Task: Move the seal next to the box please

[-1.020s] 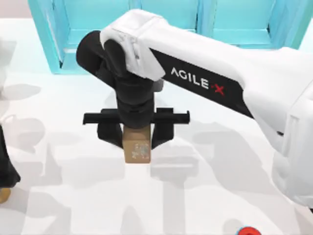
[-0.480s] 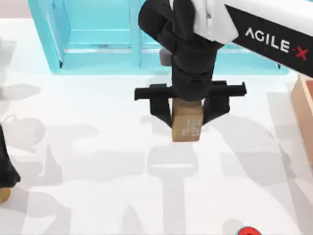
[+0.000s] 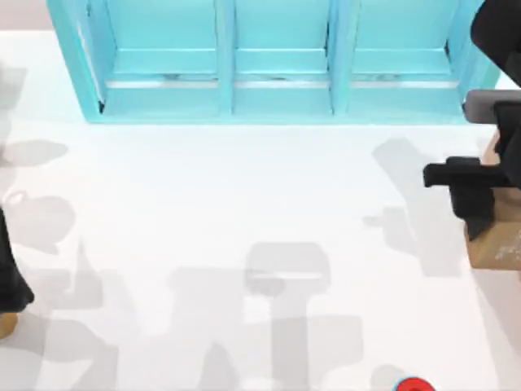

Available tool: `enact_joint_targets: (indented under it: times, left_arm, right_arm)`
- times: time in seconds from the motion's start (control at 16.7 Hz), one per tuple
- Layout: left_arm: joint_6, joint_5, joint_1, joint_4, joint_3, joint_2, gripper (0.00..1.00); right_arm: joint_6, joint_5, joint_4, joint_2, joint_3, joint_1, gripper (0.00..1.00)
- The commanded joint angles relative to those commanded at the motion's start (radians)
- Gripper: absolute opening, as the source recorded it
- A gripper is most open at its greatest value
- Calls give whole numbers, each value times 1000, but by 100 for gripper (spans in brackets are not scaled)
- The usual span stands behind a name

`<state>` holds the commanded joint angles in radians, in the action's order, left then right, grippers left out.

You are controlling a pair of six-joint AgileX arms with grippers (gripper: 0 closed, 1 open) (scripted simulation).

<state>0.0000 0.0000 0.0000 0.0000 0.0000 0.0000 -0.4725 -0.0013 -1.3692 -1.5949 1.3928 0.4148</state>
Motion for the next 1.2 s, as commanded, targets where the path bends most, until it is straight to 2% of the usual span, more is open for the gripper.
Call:
enact_joint_targets:
  times: [0.24, 0.66, 1.02, 1.2]
  left_arm:
    - [0, 0, 0, 0, 0, 0, 100]
    - [0, 0, 0, 0, 0, 0, 100]
    - [0, 0, 0, 0, 0, 0, 100]
    - [0, 0, 0, 0, 0, 0, 100]
  right_arm:
    - [123, -1, 0, 123, -122, -76, 0]
    - [127, 0, 17, 125, -142, -76, 0]
    - [124, -1, 234, 114, -339, -75, 0]
    - [122, -1, 261, 106, -366, -73, 0]
